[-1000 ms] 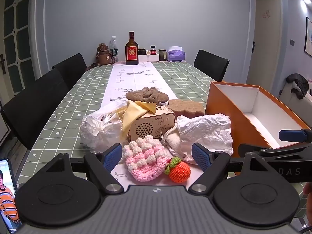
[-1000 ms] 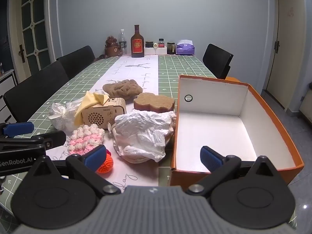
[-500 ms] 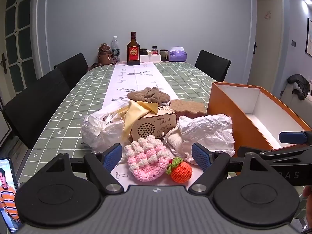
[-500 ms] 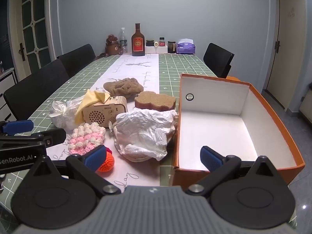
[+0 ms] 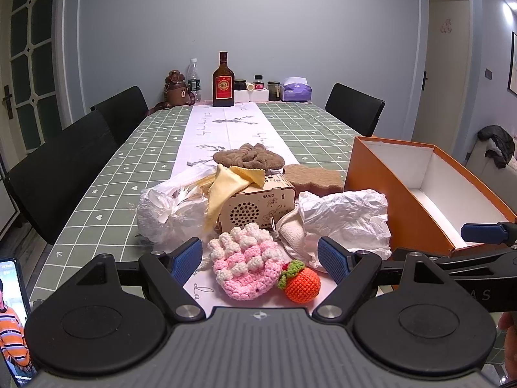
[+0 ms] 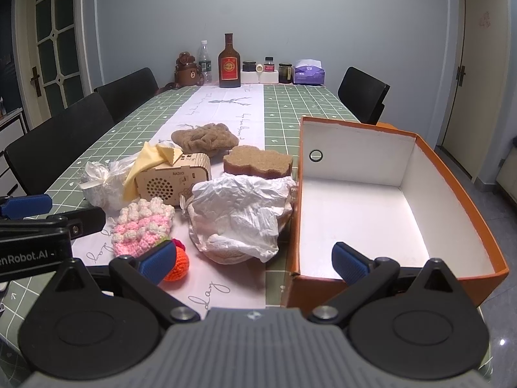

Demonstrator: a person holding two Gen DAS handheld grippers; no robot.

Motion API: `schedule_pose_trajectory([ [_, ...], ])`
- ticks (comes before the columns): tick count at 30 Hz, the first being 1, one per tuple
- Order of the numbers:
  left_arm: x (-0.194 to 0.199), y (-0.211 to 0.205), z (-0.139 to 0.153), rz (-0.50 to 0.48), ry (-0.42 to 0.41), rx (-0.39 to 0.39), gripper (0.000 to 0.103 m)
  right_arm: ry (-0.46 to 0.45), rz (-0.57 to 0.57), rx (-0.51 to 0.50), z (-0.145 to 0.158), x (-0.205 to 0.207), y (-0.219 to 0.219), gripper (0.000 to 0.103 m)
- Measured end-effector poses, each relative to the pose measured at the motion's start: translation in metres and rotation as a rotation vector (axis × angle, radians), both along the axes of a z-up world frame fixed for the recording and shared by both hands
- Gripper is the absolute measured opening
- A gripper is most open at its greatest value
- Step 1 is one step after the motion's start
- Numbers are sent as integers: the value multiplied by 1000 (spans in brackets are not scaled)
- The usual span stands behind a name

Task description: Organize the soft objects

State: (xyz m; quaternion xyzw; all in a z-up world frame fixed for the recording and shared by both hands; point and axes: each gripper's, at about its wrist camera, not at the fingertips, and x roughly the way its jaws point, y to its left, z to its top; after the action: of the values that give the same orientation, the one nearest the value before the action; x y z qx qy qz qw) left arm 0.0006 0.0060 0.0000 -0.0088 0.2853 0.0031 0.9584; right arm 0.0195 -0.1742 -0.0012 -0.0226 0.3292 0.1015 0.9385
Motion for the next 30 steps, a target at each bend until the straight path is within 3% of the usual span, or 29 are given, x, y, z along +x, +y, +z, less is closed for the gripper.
schedule_pose_trajectory([
  [30,-1,1,2,6,-9,-2,95,5,-3,-11,0,1,2,100],
])
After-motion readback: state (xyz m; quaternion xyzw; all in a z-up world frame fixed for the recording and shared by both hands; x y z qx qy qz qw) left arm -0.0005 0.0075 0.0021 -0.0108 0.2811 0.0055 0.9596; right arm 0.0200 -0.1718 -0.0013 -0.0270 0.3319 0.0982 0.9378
